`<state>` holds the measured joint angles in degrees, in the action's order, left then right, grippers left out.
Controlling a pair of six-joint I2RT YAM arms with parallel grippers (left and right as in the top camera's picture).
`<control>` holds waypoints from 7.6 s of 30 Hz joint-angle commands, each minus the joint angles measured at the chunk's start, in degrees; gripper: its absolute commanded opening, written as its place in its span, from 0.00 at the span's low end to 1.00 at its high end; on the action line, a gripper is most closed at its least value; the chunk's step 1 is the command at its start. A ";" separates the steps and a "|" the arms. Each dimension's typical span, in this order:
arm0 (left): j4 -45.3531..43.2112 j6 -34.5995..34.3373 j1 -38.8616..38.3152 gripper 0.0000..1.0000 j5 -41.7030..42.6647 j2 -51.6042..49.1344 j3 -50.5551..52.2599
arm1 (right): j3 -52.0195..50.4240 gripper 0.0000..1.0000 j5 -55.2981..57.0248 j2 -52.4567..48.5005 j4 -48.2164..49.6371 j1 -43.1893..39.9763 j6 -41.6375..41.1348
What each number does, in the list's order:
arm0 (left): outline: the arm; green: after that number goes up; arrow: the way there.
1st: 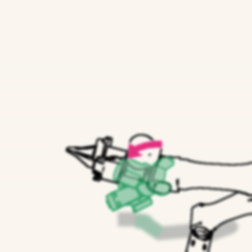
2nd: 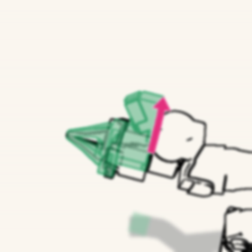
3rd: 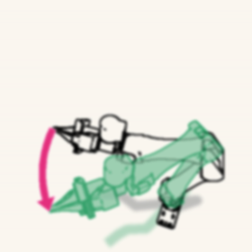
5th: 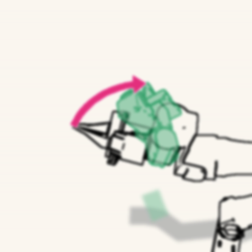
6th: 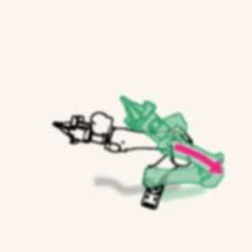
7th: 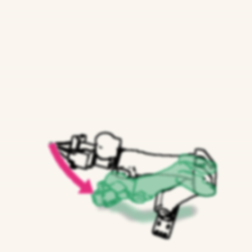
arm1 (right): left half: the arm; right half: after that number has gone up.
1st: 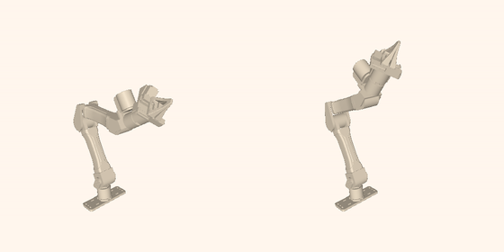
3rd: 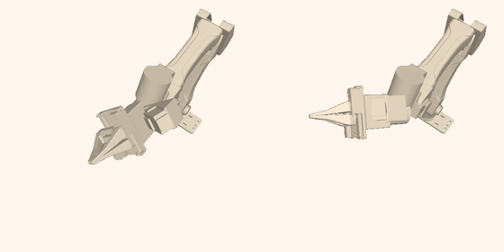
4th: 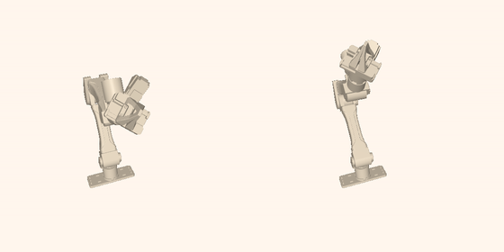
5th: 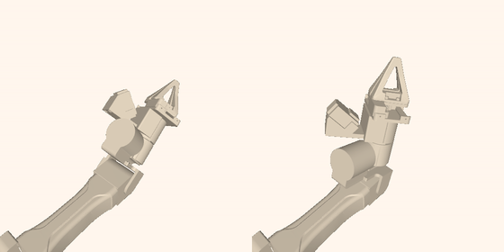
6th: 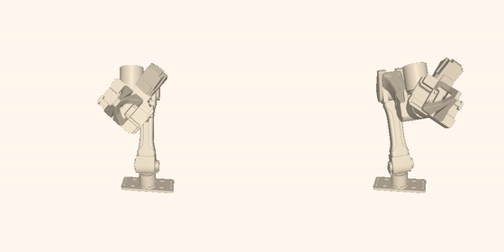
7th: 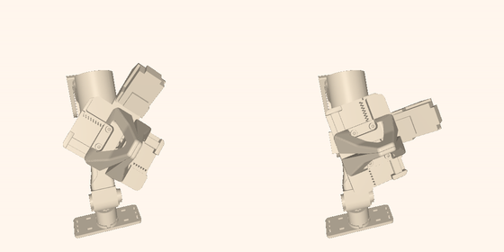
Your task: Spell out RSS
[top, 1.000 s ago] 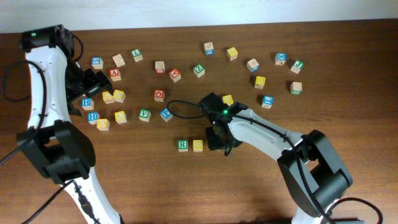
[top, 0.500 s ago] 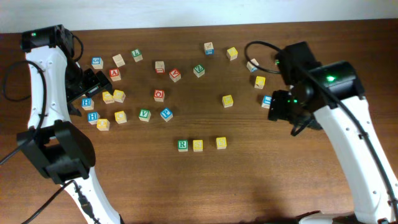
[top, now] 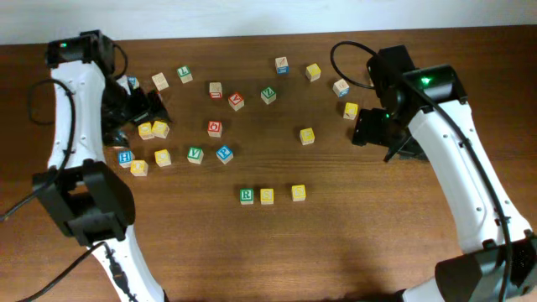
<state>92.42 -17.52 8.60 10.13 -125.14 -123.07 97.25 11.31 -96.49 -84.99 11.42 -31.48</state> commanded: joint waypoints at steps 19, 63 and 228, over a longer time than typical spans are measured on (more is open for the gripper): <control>-30.12 -1.38 -17.99 0.00 -2.62 25.46 53.72 | -18.64 0.10 -16.11 -0.66 11.78 -0.20 7.48; -45.11 -11.80 -36.35 0.00 0.17 16.35 56.35 | -42.51 0.04 -23.15 -0.68 52.48 15.96 -6.73; -47.82 -12.85 -34.86 0.00 6.40 16.35 56.39 | -30.73 0.04 -27.34 -9.66 41.38 19.32 -0.28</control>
<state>46.11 -29.89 -25.87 13.52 -108.33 -66.85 66.43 -14.20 -106.26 -43.88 30.41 -32.34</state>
